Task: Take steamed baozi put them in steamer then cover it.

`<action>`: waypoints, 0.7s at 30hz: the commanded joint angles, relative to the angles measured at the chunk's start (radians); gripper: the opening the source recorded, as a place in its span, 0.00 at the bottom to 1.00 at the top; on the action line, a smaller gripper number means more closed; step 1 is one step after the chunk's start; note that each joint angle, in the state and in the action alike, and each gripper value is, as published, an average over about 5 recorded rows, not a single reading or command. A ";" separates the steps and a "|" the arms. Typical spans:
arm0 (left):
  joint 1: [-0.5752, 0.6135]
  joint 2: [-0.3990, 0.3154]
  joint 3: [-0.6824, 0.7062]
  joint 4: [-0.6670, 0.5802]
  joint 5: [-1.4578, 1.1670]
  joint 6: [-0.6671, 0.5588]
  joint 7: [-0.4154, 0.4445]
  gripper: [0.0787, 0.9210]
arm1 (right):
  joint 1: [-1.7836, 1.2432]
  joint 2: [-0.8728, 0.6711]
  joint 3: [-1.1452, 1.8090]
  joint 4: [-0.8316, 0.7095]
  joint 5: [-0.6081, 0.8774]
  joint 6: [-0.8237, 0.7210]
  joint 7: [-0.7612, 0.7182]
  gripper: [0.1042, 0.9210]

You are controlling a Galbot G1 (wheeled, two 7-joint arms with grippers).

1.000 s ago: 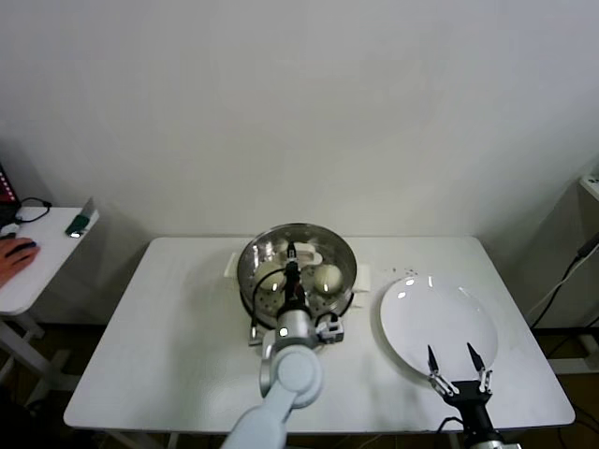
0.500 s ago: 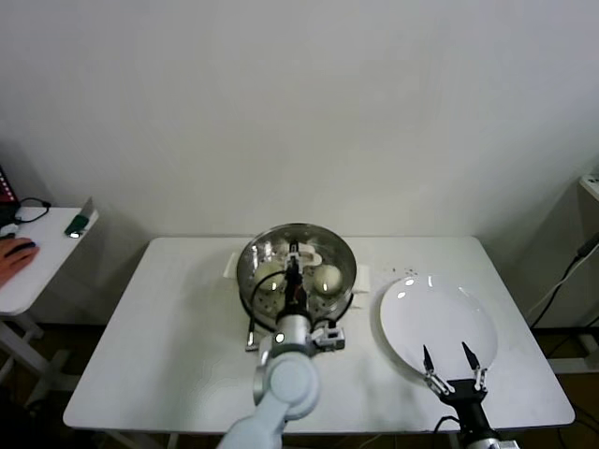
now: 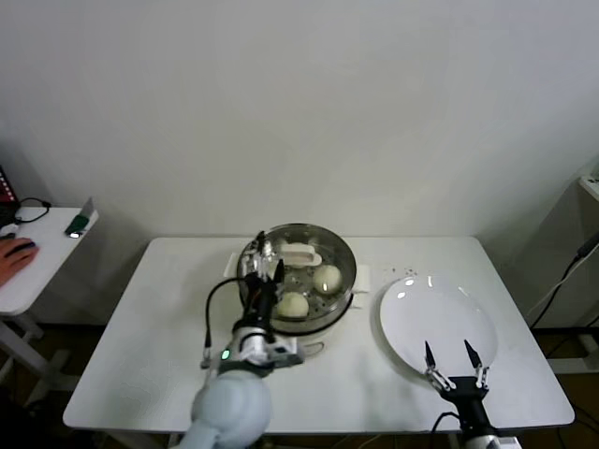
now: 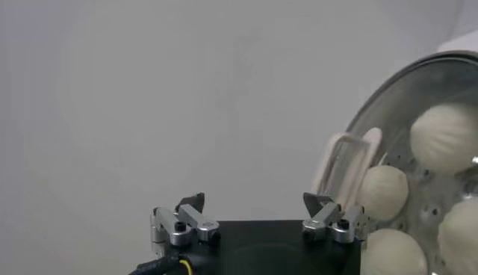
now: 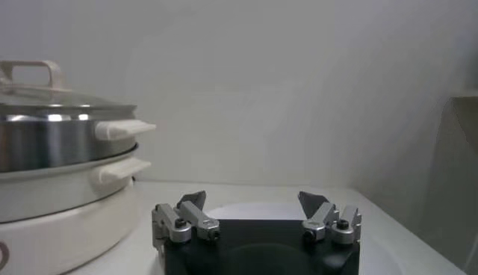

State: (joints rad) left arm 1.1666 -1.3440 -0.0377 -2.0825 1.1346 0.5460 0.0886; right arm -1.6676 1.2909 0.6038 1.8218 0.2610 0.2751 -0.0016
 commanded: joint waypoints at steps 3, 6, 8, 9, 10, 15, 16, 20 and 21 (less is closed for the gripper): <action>0.264 0.109 -0.552 -0.140 -0.841 -0.309 -0.236 0.88 | 0.018 0.007 -0.009 0.023 0.022 0.039 0.038 0.88; 0.330 0.117 -0.661 -0.110 -1.063 -0.364 -0.227 0.88 | 0.023 0.014 -0.007 0.016 0.013 0.042 0.041 0.88; 0.369 0.126 -0.698 -0.057 -1.201 -0.481 -0.225 0.88 | 0.026 0.014 -0.007 0.010 0.007 0.046 0.042 0.88; 0.385 0.130 -0.706 -0.026 -1.252 -0.548 -0.224 0.88 | 0.028 0.015 -0.007 0.008 0.005 0.048 0.043 0.88; 0.398 0.133 -0.710 -0.001 -1.290 -0.601 -0.219 0.88 | 0.029 0.015 -0.008 0.007 0.003 0.050 0.042 0.88; 0.468 0.126 -0.713 0.084 -1.445 -0.706 -0.187 0.88 | 0.033 0.019 -0.010 -0.005 0.004 0.071 0.039 0.88; 0.479 0.120 -0.708 0.100 -1.447 -0.715 -0.183 0.88 | 0.034 0.021 -0.010 -0.008 0.004 0.075 0.039 0.88; 0.517 0.098 -0.679 0.149 -1.425 -0.762 -0.170 0.88 | 0.036 0.025 -0.010 -0.019 0.005 0.087 0.037 0.88; 0.524 0.094 -0.672 0.155 -1.423 -0.770 -0.167 0.88 | 0.036 0.025 -0.010 -0.021 0.006 0.090 0.036 0.88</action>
State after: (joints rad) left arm 1.5314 -1.2434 -0.6101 -2.0578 0.0458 0.0276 -0.0808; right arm -1.6345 1.3109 0.5944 1.8142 0.2667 0.3390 0.0304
